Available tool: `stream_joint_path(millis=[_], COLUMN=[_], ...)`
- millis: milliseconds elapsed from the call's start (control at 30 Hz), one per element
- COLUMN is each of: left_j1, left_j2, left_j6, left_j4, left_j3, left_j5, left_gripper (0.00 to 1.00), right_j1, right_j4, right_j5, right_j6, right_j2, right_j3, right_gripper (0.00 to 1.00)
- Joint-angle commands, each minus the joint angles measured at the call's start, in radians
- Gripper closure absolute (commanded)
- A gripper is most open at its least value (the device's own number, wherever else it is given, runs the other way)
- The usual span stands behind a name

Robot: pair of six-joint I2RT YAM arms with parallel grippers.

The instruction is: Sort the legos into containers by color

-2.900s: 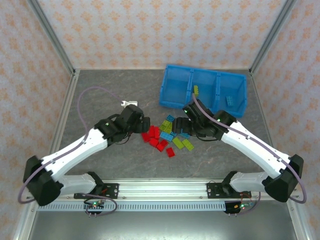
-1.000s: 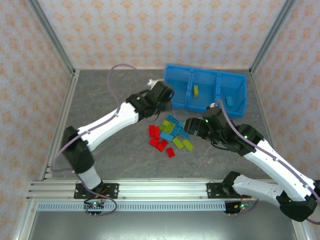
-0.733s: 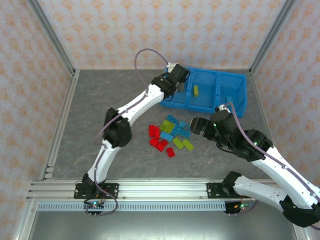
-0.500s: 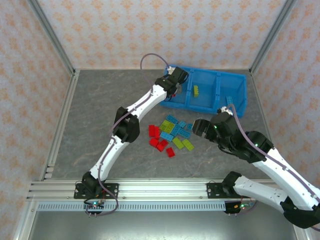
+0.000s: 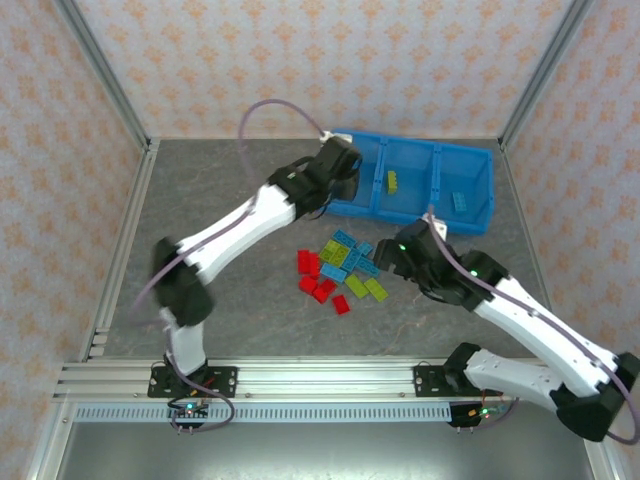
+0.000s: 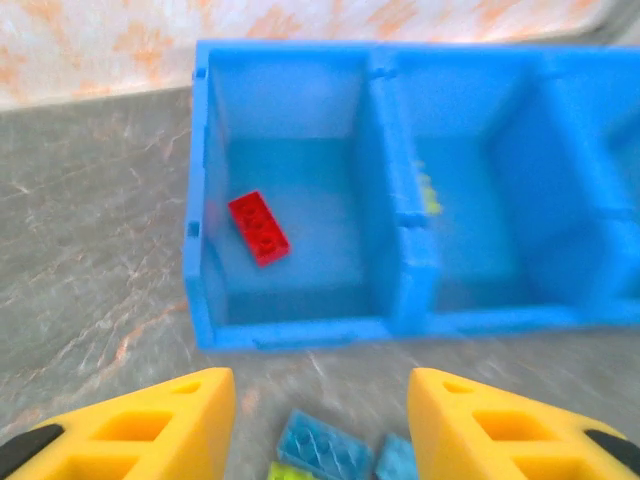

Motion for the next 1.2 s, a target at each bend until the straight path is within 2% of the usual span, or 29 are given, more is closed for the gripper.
stream_joint_path(millis=[0, 200, 300, 367, 433, 500, 567, 667, 833, 1033, 1167], left_j1=[-0.067, -0.116, -0.117, -0.116, -0.116, -0.117, -0.117, -0.116, -0.117, -0.117, -0.116], left_j2=[-0.258, -0.664, -0.831, -0.921, -0.978, -0.996, -1.007, -1.029, -1.054, -1.057, -1.053], left_j6=[0.085, 0.283, 0.396, 0.466, 0.546, 0.572, 0.595, 0.628, 0.64, 0.646, 0.648], left_j4=[0.124, 0.065, 0.028, 0.03, 0.04, 0.006, 0.005, 0.022, 0.031, 0.034, 0.033], left_j3=[-0.228, -0.605, -0.741, -0.828, -0.892, -0.9, -0.906, -0.928, -0.946, -0.956, -0.961], left_j5=[-0.041, 0.06, 0.055, 0.034, 0.018, 0.001, -0.003, 0.034, 0.049, 0.04, 0.055], left_gripper=[0.51, 0.49, 0.45, 0.38, 0.22, 0.13, 0.09, 0.04, 0.02, 0.02, 0.02], right_j1=[-0.062, -0.207, -0.234, -0.256, -0.274, -0.289, -0.306, -0.312, -0.313, -0.313, -0.312], right_j4=[0.081, 0.271, 0.319, 0.34, 0.362, 0.394, 0.416, 0.428, 0.439, 0.394, 0.37], right_j5=[0.0, -0.172, -0.166, -0.159, -0.164, -0.166, -0.189, -0.251, -0.26, -0.212, -0.175], right_j6=[-0.064, -0.158, -0.204, -0.227, -0.239, -0.242, -0.244, -0.259, -0.249, -0.235, -0.236], right_j2=[0.109, 0.336, 0.451, 0.526, 0.575, 0.597, 0.616, 0.654, 0.679, 0.705, 0.694], right_j3=[-0.015, -0.037, -0.018, -0.003, 0.0, -0.009, -0.019, -0.015, -0.026, -0.014, -0.022], right_gripper=[0.01, 0.01, 0.01, 0.01, 0.01, 0.01, 0.0, 0.05, 0.08, 0.23, 0.29])
